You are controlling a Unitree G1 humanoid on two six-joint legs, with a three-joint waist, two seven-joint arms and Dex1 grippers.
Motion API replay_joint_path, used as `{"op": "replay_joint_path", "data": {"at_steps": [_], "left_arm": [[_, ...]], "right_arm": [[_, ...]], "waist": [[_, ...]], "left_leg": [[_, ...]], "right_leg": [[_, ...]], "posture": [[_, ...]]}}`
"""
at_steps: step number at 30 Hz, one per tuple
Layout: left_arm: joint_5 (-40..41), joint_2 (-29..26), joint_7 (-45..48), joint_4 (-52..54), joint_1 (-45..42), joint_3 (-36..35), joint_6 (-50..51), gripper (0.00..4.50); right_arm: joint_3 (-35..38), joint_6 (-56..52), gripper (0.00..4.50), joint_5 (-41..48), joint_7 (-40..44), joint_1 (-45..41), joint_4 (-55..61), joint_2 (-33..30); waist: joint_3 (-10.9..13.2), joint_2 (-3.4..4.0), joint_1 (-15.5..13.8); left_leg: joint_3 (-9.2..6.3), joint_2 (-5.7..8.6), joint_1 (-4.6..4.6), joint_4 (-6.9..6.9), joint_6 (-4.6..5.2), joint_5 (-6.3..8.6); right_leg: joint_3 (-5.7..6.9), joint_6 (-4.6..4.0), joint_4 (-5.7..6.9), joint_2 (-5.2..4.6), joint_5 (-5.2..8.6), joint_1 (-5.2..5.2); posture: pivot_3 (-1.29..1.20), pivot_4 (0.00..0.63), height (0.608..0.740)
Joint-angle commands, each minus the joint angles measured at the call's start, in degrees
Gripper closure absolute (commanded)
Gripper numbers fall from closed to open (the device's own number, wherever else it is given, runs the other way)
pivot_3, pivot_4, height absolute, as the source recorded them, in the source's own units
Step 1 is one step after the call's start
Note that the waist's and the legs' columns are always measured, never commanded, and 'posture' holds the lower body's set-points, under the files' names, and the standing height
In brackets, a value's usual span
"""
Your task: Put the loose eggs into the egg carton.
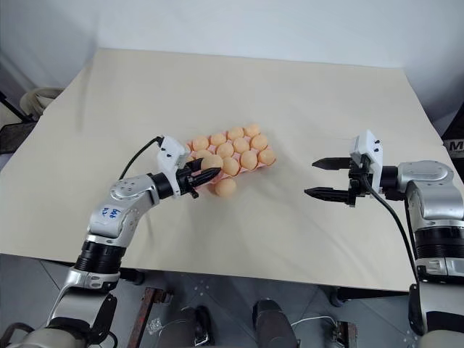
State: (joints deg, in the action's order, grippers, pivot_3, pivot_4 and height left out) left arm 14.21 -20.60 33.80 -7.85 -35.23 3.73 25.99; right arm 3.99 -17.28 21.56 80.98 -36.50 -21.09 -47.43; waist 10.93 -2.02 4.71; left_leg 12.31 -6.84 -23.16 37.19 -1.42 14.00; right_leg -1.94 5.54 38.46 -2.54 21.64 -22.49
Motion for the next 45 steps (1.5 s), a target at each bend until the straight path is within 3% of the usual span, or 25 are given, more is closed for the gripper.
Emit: {"op": "replay_joint_path", "data": {"at_steps": [1, 9, 11, 17, 26, 36, 45], "left_arm": [[-1.35, 0.40, 0.11, -2.20, -2.09, 0.09, -2.03, 3.00], [-2.29, 0.06, 0.39, -2.22, -2.88, 0.34, -0.14, 0.42], [-2.12, -0.13, 0.55, -1.15, -2.76, 0.35, 0.54, 0.04], [-0.54, -0.72, 1.18, 4.67, -1.83, -0.57, 2.26, 0.04], [8.66, -6.17, 4.92, 25.20, 7.48, -5.64, 11.13, 0.04], [12.10, -13.51, 8.71, 29.74, 29.84, -20.46, 4.15, 0.04], [17.01, -16.81, 10.71, 35.62, 46.47, -32.76, 5.10, 0.04]], "right_arm": [[2.47, -0.56, 0.00, 1.20, -0.75, 0.65, 2.52, -1.76], [3.27, -1.32, 0.00, 1.20, -1.48, 1.75, 3.74, -2.07], [3.18, -1.38, 0.00, 1.14, -1.63, 1.66, 3.76, -1.96], [2.68, -1.13, 0.00, 1.09, -1.70, 0.86, 3.33, -1.34], [2.47, -0.98, 0.00, 1.55, -0.95, 0.28, 3.00, -1.08], [4.22, 1.19, 0.00, 4.82, 6.21, -1.62, -0.27, -2.42], [3.87, 4.47, 0.00, 3.65, 9.51, -3.49, -6.35, -4.97]], "waist": [[0.00, 0.00, 0.01], [0.00, 0.00, -0.01], [0.00, 0.00, 0.02], [0.00, 0.00, -0.04], [0.00, 0.01, 0.11], [0.02, 0.03, 0.23], [0.01, 0.03, 0.29]], "left_leg": [[0.00, 0.00, 0.00, 0.00, 0.00, 0.00], [0.00, 0.00, 0.01, 0.04, 0.00, 0.00], [0.00, -0.01, 0.01, 0.07, 0.01, -0.01], [0.00, 0.00, 0.00, 0.12, 0.02, -0.01], [-0.02, -0.04, 0.01, -0.04, -0.04, -0.02], [-0.03, -0.01, 0.03, -0.03, -0.02, -0.02], [-0.14, -0.01, -0.02, -0.18, 0.06, 0.22]], "right_leg": [[-0.01, 0.00, 0.01, 0.00, 0.00, -0.02], [-0.01, 0.00, 0.08, 0.00, 0.00, -0.02], [-0.02, 0.00, 0.12, 0.00, 0.00, -0.02], [-0.02, 0.00, 0.16, -0.01, 0.00, -0.02], [-0.03, 0.00, 0.11, 0.05, 0.00, -0.05], [-0.07, -0.02, 0.06, -0.04, 0.01, -0.01], [-0.07, -0.16, -0.51, -0.25, 0.01, 0.15]], "posture": [[0.00, 0.150, 0.740], [0.00, 0.150, 0.740], [0.00, 0.150, 0.740], [0.00, 0.150, 0.740], [0.00, 0.150, 0.740], [0.00, 0.150, 0.740], [0.00, 0.150, 0.740]]}}
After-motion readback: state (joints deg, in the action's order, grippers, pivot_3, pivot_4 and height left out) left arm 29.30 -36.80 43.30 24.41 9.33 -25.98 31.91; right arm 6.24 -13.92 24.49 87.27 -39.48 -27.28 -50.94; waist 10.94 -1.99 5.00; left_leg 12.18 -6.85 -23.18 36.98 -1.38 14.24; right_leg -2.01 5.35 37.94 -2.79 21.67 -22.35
